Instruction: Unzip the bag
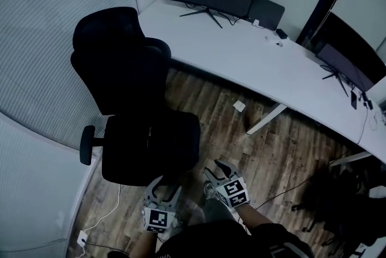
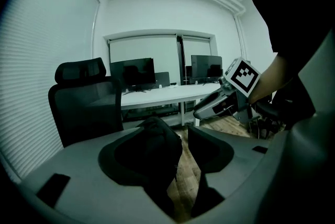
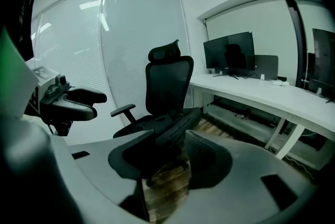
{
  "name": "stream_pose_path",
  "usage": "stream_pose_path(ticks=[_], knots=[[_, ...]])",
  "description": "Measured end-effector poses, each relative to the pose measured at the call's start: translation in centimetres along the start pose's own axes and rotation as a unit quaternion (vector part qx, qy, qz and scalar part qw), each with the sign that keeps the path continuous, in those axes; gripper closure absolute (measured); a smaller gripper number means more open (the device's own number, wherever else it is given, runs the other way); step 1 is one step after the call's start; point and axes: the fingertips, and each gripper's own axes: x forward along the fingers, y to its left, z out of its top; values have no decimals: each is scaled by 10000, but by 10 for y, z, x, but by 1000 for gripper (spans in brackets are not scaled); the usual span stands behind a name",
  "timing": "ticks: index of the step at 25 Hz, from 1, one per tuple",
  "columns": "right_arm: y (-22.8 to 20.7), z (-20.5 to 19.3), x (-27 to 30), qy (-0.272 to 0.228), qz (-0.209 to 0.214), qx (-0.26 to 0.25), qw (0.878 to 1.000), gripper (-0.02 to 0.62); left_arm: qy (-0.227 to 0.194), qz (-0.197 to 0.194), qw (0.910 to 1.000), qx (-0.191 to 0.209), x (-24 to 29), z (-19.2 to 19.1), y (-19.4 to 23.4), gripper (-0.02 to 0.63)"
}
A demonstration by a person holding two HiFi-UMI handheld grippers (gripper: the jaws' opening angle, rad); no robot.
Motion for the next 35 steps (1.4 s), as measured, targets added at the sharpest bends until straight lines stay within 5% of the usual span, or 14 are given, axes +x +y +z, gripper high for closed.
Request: stream_pose_path(ticks=[20, 32, 35], knots=[[-20, -74, 103, 840, 1106, -871, 9865, 417, 651, 406, 9970, -142, 83, -44, -10, 354], [-19, -80, 136, 679, 1681, -1388, 9736, 419, 1115, 361, 9929, 227, 103, -66, -19, 354], [-19, -78, 136, 593, 1737, -1484, 9717, 505, 1187, 348, 9920, 235, 106, -72, -20, 354]])
